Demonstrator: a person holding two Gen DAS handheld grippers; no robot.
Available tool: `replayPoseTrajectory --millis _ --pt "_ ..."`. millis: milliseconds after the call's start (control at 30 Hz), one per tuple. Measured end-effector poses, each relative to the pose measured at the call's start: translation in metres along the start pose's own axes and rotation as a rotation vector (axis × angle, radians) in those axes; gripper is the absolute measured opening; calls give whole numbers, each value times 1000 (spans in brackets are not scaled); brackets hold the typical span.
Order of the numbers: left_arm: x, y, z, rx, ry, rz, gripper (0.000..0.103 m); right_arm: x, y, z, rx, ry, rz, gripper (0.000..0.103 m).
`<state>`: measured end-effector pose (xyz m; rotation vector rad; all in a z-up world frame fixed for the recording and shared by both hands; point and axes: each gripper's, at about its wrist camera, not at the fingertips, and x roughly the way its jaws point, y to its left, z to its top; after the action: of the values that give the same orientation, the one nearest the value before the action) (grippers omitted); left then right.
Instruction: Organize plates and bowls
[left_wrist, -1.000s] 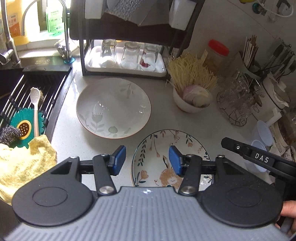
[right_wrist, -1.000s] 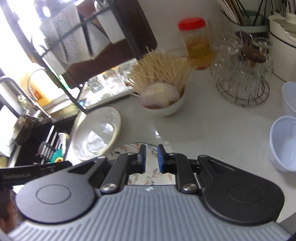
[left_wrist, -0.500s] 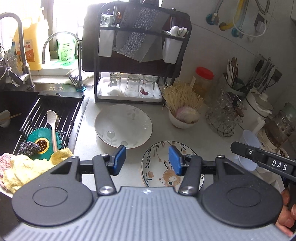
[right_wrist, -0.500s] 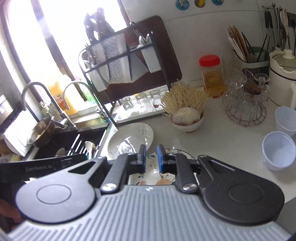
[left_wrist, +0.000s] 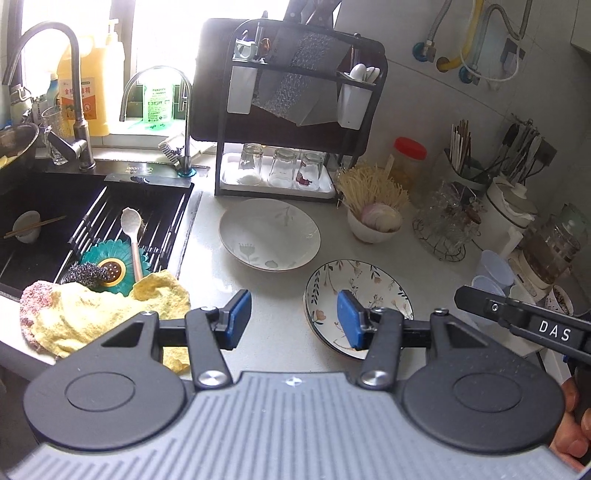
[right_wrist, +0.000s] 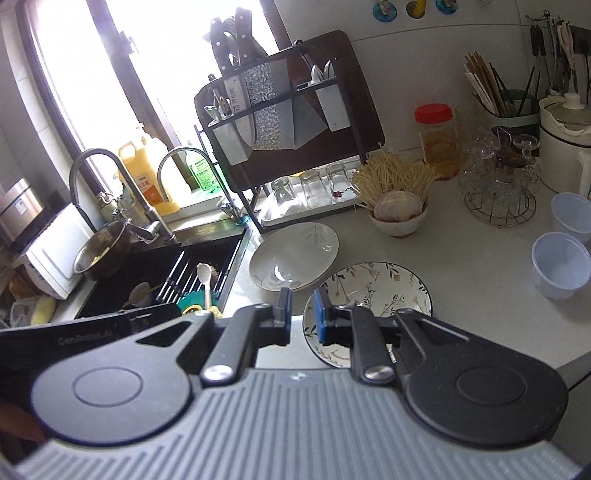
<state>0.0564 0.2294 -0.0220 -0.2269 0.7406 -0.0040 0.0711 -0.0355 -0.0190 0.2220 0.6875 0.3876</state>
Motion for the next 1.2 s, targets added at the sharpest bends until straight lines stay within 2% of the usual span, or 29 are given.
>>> replayPoseTrajectory --millis 200,467,1067,1133,1200 --pt "6 11 -5 -26 26 -16 57 6 8 3 -29 6 -7 17" --pt "42 31 19 -54 61 3 57 43 9 15 -20 49 -18 17" --pt "155 75 77 -82 152 18 57 157 -4 55 31 150 -70 17" --pt "170 79 82 -90 169 19 57 169 -8 58 43 172 -81 19" --pt "183 84 86 -102 184 16 57 178 -13 59 57 189 -87 25"
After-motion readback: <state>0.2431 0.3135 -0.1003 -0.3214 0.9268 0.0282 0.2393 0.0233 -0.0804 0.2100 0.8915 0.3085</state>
